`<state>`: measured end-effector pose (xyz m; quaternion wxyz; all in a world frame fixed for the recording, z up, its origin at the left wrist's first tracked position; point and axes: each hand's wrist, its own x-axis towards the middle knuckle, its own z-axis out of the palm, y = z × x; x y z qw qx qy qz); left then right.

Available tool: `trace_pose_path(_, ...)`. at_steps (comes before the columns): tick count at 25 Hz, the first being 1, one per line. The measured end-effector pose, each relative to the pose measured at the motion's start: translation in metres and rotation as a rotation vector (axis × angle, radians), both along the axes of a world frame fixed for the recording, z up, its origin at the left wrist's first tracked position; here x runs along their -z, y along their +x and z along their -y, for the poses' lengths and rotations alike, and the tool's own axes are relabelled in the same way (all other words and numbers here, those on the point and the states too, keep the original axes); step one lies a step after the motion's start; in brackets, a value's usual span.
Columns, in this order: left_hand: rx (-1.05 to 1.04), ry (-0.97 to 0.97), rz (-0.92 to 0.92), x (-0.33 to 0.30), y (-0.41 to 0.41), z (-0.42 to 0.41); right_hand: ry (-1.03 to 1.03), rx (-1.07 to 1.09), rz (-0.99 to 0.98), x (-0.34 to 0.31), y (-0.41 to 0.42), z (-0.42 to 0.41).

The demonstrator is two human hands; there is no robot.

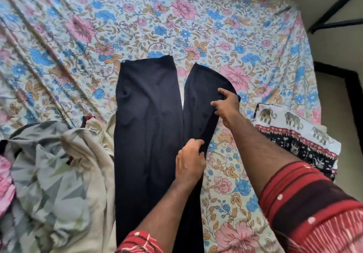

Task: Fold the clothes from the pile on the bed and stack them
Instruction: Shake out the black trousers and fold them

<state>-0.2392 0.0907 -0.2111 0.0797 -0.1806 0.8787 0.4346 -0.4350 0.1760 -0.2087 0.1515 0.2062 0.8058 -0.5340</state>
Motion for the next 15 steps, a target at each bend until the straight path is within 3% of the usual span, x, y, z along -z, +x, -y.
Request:
trace_pose_path(6,-0.237,0.16,-0.126,-0.003,0.018,0.081,0.101,-0.34,-0.138,-0.024,-0.001,0.114)
trace_pose_path(10,-0.353,0.265,-0.113,-0.011,0.03,0.133,0.231,-0.611,-0.174,-0.048,-0.001,0.215)
trace_pose_path(15,-0.442,0.347,-0.007,0.001,0.05,0.192,0.351,-0.912,-0.135,-0.033,0.019,0.313)
